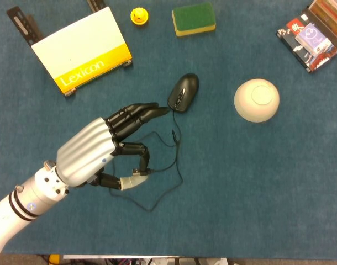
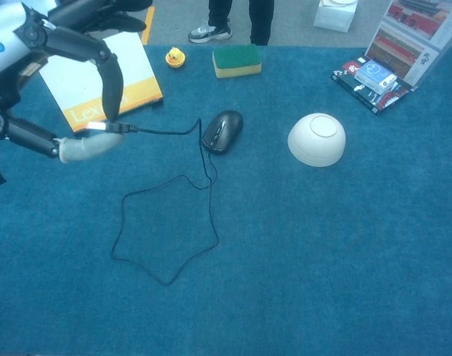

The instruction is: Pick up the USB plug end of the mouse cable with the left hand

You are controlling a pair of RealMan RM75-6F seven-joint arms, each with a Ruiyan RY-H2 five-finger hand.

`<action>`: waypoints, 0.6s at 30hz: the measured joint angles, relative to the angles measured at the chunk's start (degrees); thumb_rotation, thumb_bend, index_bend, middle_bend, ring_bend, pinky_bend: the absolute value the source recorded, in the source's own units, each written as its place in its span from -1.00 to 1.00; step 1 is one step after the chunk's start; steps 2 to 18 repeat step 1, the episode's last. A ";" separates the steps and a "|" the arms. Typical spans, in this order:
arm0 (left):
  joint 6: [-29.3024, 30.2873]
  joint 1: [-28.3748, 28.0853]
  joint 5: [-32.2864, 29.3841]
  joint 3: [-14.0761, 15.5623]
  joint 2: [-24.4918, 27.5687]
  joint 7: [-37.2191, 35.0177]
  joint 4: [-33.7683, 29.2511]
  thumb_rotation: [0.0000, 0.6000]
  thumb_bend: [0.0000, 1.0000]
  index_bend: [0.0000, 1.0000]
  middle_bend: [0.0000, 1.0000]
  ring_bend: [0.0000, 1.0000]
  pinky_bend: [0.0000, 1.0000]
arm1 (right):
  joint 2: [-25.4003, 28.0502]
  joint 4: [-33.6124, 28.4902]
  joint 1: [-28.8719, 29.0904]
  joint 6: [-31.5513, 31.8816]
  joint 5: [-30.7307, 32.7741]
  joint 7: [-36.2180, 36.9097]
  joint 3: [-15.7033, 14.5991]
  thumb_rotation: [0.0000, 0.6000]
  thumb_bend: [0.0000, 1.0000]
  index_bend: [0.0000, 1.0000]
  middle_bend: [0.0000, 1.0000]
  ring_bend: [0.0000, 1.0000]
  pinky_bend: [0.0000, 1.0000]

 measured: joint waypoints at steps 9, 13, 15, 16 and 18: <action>-0.19 -0.23 -0.13 -0.04 0.19 0.07 -0.16 1.00 -0.24 0.32 -0.92 -1.00 -0.80 | 0.02 -0.01 -0.06 0.02 0.05 0.05 0.00 1.00 -0.71 0.03 -0.39 -0.60 -0.77; -0.19 -0.23 -0.13 -0.04 0.19 0.07 -0.16 1.00 -0.24 0.32 -0.92 -1.00 -0.80 | 0.02 -0.01 -0.06 0.02 0.05 0.05 0.00 1.00 -0.71 0.03 -0.39 -0.60 -0.77; -0.19 -0.23 -0.13 -0.04 0.19 0.07 -0.16 1.00 -0.24 0.32 -0.92 -1.00 -0.80 | 0.02 -0.01 -0.06 0.02 0.05 0.05 0.00 1.00 -0.71 0.03 -0.39 -0.60 -0.77; -0.19 -0.23 -0.13 -0.04 0.19 0.07 -0.16 1.00 -0.24 0.32 -0.92 -1.00 -0.80 | 0.02 -0.01 -0.06 0.02 0.05 0.05 0.00 1.00 -0.71 0.03 -0.39 -0.60 -0.77; -0.19 -0.23 -0.13 -0.04 0.19 0.07 -0.16 1.00 -0.24 0.32 -0.92 -1.00 -0.80 | 0.02 -0.01 -0.06 0.02 0.05 0.05 0.00 1.00 -0.71 0.03 -0.39 -0.60 -0.77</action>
